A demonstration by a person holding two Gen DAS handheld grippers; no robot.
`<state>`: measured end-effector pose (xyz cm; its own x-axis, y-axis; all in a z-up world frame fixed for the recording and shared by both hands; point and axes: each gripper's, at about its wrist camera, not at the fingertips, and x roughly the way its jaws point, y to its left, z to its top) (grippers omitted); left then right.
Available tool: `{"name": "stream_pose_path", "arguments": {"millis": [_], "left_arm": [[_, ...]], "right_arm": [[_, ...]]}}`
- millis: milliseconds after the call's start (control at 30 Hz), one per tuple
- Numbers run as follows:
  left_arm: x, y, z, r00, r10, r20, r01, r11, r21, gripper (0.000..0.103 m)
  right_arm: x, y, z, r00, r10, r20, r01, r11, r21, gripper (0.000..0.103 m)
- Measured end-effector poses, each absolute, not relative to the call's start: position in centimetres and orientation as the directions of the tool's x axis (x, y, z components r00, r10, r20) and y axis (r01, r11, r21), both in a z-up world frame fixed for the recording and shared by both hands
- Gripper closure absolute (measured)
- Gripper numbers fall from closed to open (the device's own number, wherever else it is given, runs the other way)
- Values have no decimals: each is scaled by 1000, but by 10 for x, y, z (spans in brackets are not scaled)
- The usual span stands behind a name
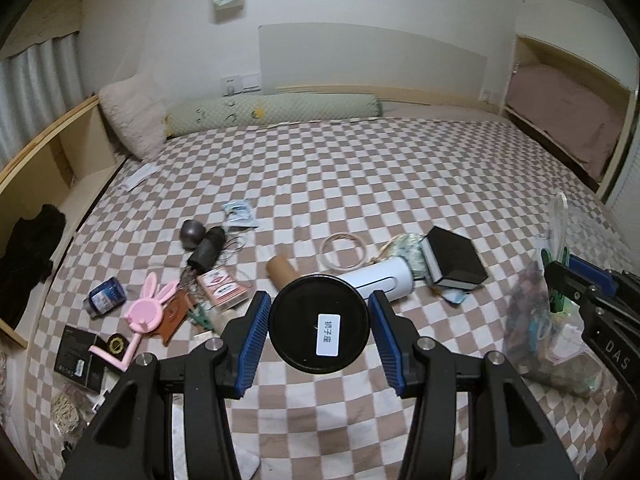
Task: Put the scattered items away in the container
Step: 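Carry the green clothespin with the right tool while the left tool carries the black jar toward the box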
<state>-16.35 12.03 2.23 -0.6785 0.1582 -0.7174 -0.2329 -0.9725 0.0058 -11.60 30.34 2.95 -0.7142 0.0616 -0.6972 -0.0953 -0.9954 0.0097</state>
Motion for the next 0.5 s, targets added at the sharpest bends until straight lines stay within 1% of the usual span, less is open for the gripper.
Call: {"name": "stream_pose_path", "arguments": {"millis": [200, 500], "left_arm": [[-160, 144, 27, -679, 209, -704, -291, -957, -4, 53], [-152, 188, 38, -669, 295, -682, -378, -925, -30, 53]], "right_arm": [[-98, 335, 41, -720, 121, -683, -149, -989, -19, 77], [-70, 394, 57, -727, 166, -666, -234, -972, 13, 77]]}}
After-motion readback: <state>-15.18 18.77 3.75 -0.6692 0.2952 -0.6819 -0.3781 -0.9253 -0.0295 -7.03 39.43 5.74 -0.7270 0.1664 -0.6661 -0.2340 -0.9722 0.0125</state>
